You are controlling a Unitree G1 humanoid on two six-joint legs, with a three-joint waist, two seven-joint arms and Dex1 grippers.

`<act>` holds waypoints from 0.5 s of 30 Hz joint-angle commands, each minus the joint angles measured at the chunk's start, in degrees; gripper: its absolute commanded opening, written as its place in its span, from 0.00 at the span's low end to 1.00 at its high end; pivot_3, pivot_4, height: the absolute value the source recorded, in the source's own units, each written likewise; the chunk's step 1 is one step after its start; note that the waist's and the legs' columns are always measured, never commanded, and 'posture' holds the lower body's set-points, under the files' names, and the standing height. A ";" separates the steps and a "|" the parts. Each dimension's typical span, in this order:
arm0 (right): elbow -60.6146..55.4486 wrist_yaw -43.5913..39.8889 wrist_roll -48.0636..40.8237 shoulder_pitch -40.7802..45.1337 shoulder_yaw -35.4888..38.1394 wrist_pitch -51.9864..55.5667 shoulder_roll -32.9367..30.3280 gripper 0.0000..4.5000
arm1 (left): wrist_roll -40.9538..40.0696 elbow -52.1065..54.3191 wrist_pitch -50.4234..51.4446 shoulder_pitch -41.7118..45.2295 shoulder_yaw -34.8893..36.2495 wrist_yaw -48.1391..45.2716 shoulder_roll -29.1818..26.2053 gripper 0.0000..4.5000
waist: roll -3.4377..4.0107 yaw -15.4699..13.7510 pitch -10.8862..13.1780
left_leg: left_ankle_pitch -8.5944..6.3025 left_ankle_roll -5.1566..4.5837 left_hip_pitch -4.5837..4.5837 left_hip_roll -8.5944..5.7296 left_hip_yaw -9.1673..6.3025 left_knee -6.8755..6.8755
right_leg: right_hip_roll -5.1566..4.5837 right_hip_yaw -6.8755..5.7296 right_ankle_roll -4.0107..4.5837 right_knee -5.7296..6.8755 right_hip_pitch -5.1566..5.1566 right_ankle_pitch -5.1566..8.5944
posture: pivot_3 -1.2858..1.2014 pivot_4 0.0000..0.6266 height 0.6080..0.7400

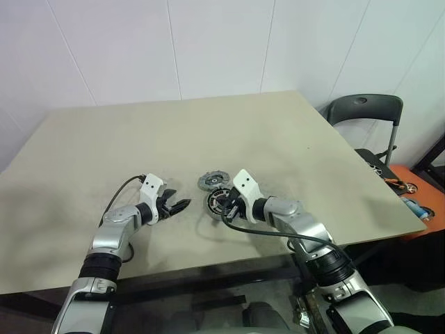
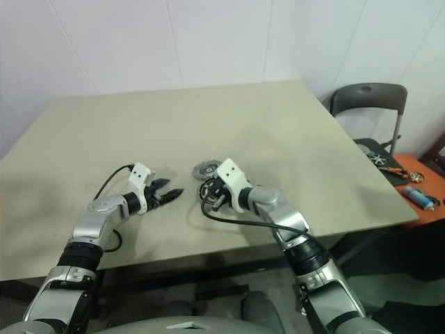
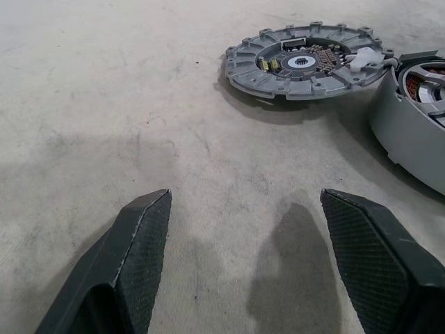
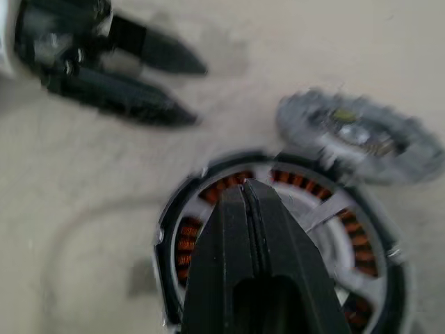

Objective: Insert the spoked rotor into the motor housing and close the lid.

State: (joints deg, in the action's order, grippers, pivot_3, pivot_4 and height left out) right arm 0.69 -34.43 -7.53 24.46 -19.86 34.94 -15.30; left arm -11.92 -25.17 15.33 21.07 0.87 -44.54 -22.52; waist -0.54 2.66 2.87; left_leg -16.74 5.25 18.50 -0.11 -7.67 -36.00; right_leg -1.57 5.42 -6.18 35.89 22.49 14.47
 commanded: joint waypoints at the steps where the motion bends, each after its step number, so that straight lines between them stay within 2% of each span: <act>1: 2.12 0.18 1.82 0.09 0.05 -2.27 -0.65 0.01 | 0.32 -0.25 0.50 -0.50 0.05 0.37 -0.37 0.81 | -0.02 0.01 -0.01 | 0.00 0.00 -0.03 0.00 0.00 0.00 | 0.00 0.00 0.00 0.00 -0.02 0.00 | 0.52 0.00 1.00; 5: 0.99 0.00 0.03 0.66 1.70 -0.97 0.71 0.01 | 0.42 -0.44 0.28 -0.77 -0.10 0.37 -0.32 0.81 | -0.02 0.04 -0.01 | 0.00 0.00 -0.03 0.00 0.00 0.00 | 0.01 0.00 0.00 0.00 -0.02 0.00 | 0.52 0.00 1.00; 9: -2.43 -0.22 -11.21 3.02 10.89 8.83 5.91 0.01 | 0.46 -0.53 0.19 -0.74 -0.21 0.50 -0.09 0.81 | 0.01 0.02 0.01 | 0.00 0.00 -0.02 0.00 -0.01 0.02 | 0.01 0.00 0.00 0.01 0.00 0.00 | 0.52 0.00 1.00; 15: 3.44 -0.54 -6.22 3.46 7.48 5.08 3.00 0.01 | 0.47 -0.73 -0.08 -0.70 -0.34 0.69 0.23 0.81 | 0.04 -0.01 0.02 | 0.00 0.00 0.00 0.00 -0.01 0.05 | 0.01 -0.01 0.00 -0.02 0.01 0.00 | 0.52 0.00 1.00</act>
State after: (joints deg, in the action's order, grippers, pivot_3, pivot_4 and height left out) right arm 2.89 -35.11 -15.22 27.52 -11.59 41.84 -11.81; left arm -11.91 -25.15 14.53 20.84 0.77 -44.19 -22.22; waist -0.50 2.65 2.89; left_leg -16.75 5.25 18.51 -0.11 -7.68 -35.93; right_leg -1.56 5.42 -6.18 35.85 22.51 14.48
